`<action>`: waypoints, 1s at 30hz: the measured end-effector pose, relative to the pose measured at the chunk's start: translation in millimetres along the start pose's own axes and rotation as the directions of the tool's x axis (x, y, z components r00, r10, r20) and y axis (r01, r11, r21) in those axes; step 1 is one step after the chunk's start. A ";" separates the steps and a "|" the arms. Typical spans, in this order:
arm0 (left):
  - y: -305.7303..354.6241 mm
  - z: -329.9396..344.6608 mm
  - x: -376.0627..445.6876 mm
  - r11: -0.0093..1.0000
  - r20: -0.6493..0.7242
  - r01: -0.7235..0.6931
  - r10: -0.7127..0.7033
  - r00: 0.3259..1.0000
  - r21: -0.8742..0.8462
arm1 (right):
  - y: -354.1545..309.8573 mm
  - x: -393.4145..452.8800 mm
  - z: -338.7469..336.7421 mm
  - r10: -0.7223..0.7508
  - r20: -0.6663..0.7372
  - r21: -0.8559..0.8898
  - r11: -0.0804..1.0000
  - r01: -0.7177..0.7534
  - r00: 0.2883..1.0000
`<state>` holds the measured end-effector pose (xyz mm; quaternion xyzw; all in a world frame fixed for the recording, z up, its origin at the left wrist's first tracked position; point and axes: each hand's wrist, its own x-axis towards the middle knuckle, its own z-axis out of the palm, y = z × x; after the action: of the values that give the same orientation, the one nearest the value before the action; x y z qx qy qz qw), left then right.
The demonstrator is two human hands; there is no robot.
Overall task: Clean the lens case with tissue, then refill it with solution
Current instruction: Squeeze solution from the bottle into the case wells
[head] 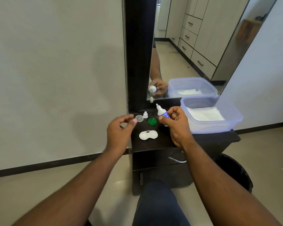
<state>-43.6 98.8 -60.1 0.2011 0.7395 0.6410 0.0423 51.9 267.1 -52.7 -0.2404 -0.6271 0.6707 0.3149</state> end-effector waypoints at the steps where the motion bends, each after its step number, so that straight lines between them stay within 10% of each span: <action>1: 6.5 2.1 9.7 0.996 0.007 -0.035 0.034 0.999 0.081 | 0.9 0.5 0.3 -0.013 0.002 -0.027 1.000 0.013 1.000; 6: 22.8 19.9 47.6 0.867 0.208 -0.184 0.095 0.973 0.462 | 6.0 3.3 0.3 -0.044 0.002 -0.011 0.999 0.044 0.999; 13: 9.4 41.4 62.4 0.747 0.388 -0.343 0.123 0.914 0.570 | 4.5 5.0 0.4 -0.003 0.030 0.041 0.999 0.002 1.000; 25: 46.1 41.8 59.8 0.965 0.152 -0.250 0.236 0.960 0.079 | 3.6 5.0 0.7 0.011 0.017 0.000 1.000 -0.011 1.000; 30: 58.2 43.8 55.5 0.944 0.282 -0.324 0.296 0.913 0.059 | 3.2 4.7 1.1 0.010 0.020 -0.047 0.999 -0.009 1.000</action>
<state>-66.2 164.7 -0.7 0.4030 0.7180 0.5668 0.0294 47.5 269.7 -55.5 -0.2440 -0.6446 0.6597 0.2996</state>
